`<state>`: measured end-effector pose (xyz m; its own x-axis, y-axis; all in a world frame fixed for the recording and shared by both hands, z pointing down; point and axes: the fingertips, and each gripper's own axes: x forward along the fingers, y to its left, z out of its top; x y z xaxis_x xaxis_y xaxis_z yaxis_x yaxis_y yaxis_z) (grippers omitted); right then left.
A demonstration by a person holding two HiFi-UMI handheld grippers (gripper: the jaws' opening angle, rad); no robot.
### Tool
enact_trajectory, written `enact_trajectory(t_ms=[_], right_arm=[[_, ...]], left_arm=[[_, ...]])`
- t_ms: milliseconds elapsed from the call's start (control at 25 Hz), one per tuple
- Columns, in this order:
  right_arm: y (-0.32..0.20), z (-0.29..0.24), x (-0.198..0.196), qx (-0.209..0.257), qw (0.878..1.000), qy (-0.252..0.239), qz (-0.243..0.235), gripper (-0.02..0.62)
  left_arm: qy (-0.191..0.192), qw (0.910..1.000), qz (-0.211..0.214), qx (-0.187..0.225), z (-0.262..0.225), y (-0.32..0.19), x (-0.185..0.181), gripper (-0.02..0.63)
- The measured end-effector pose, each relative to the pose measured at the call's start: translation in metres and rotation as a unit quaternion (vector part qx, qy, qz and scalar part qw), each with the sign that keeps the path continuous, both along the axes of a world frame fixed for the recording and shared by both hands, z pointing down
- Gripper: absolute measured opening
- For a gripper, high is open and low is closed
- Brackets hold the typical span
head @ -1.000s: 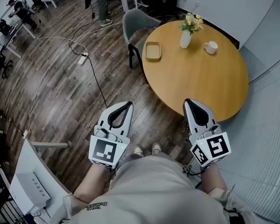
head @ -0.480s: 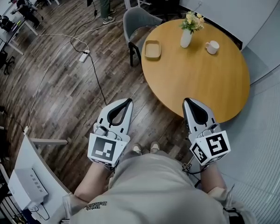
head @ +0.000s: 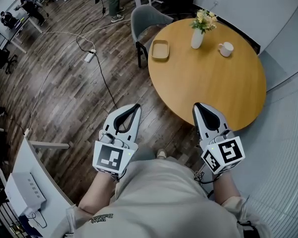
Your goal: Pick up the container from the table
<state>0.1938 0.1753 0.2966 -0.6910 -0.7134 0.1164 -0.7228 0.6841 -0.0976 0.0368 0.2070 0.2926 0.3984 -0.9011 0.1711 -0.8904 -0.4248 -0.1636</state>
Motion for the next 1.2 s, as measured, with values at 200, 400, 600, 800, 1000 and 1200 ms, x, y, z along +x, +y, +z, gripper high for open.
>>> enact_trajectory(t_ms=[200,400,600,800,1000,1200], right_arm=[[-0.003,0.0,0.003,-0.006,1.0,-0.013,-0.011,0.029],[-0.008,0.0,-0.003,-0.012,0.999,-0.026,-0.028,0.029],[-0.018,-0.003,-0.011,-0.003,0.999,-0.028,-0.027,0.031],[-0.035,-0.004,-0.025,0.004,0.999,-0.019,-0.027,0.031],[-0.061,0.001,-0.044,0.002,1.0,-0.013,-0.024,0.031],[-0.095,0.004,-0.062,0.0,1.0,-0.005,-0.015,0.031]], left_arm=[[0.013,0.9998,-0.012,0.005,-0.006,-0.005,0.008,0.02],[0.002,0.9998,-0.009,0.016,-0.003,-0.011,0.006,0.02],[0.007,0.9997,-0.013,0.018,0.002,-0.022,-0.002,0.02],[0.02,0.9993,-0.02,0.024,-0.006,-0.037,-0.013,0.02],[0.018,0.9995,-0.018,0.018,0.002,-0.062,-0.034,0.02],[0.017,0.9997,-0.011,0.01,0.007,-0.098,-0.054,0.02]])
